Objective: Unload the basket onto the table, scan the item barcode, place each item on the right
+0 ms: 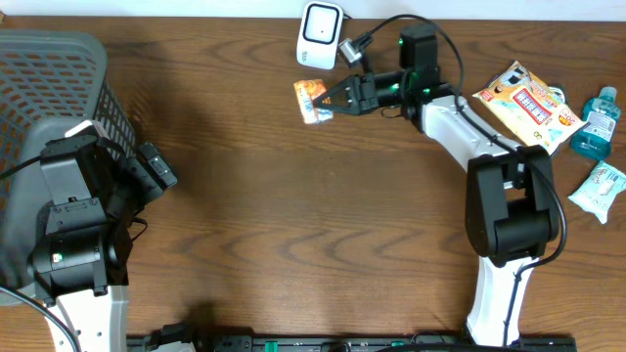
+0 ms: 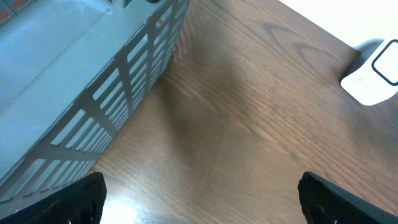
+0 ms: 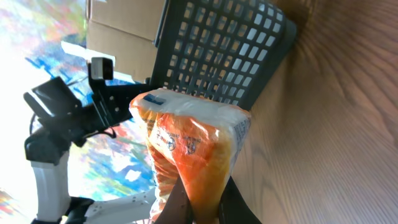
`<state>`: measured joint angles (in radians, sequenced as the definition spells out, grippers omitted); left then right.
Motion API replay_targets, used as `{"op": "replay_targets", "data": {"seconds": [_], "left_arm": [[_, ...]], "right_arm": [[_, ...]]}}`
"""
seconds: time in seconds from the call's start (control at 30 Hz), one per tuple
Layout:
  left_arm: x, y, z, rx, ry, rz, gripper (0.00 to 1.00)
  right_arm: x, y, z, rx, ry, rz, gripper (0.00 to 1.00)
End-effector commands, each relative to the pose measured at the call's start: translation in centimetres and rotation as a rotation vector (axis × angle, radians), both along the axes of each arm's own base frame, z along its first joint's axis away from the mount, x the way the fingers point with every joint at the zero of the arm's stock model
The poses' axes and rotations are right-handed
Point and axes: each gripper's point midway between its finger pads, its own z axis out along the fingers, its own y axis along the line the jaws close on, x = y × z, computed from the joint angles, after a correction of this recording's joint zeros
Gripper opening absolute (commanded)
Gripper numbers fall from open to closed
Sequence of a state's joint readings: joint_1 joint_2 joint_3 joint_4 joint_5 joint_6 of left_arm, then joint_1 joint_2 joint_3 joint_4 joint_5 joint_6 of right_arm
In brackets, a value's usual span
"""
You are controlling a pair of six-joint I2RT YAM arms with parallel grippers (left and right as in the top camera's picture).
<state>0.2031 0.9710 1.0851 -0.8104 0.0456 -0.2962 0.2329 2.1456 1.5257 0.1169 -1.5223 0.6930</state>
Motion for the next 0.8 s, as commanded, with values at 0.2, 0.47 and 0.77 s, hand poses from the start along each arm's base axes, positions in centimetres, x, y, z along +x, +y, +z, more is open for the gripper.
{"op": "replay_targets", "data": {"seconds": [0.2,0.47,0.77], "left_arm": [[0.0,0.4,0.2,0.003,-0.003,0.021,0.98],[0.0,0.4,0.2,0.003,-0.003,0.021,0.98],[0.0,0.4,0.2,0.003,-0.003,0.021,0.98]], "right_arm": [[0.6,-2.2,0.2,0.005,0.077,-0.016,0.01],[0.6,-2.8,0.7,0.004,0.081,-0.028,0.01],[-1.7,-4.1,4.4,0.032,-0.085,-0.044,0.01]]}}
